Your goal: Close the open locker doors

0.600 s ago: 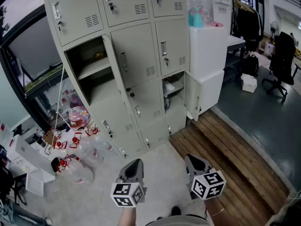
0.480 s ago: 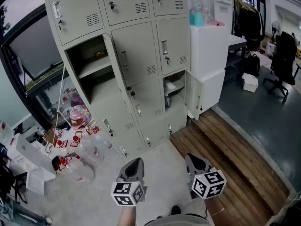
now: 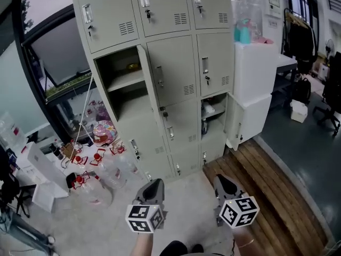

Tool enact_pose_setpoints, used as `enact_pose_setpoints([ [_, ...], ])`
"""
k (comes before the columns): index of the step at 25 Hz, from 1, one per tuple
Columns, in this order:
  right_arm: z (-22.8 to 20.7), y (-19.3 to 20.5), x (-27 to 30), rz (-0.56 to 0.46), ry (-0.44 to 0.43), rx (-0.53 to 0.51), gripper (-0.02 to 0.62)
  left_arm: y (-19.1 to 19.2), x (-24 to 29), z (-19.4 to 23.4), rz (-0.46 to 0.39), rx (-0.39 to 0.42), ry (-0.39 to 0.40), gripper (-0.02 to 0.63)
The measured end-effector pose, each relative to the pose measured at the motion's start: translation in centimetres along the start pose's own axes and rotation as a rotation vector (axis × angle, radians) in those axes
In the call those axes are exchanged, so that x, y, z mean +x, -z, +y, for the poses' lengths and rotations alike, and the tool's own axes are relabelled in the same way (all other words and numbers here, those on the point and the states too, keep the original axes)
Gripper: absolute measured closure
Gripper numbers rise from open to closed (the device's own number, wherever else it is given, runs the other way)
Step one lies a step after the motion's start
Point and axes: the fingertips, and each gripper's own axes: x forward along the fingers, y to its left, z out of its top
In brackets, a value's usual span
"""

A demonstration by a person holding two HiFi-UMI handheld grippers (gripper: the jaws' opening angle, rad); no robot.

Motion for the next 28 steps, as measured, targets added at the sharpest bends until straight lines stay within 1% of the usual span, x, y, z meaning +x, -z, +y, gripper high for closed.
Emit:
enact_pose_setpoints([
  [7,3.4,-4.4,6.2,-0.073,-0.144,-0.018,0.547,-5.0,1.7,4.4,-0.066,0.009,-0.079,0.584],
  [12,6.2,-6.4,12.0,-0.106,-0.216,-0.037,0.513,-7.5,3.9,8.4,-0.101,0.026,-0.087,0.584],
  [16,8.7,-7.6,17.1,-0.125,-0.266,-0.058,0.487,-8.8,6.4,12.3,-0.119,0.017,-0.086,0.584],
  [19,10.0,-8.8,21.1,-0.142,-0.285,-0.083,0.477,-10.0,8.9,15.3,-0.130,0.012,-0.073,0.584],
  [23,11.4,-10.1,26.4,-0.162,-0.289,-0.106,0.474,-11.7,12.0,19.4,-0.146,0.012,-0.052,0.584],
  [28,12.5,-10.0,31.6,-0.154,-0.278,-0.122,0.465,-12.9,15.4,23.3,-0.145,0.014,-0.018,0.585],
])
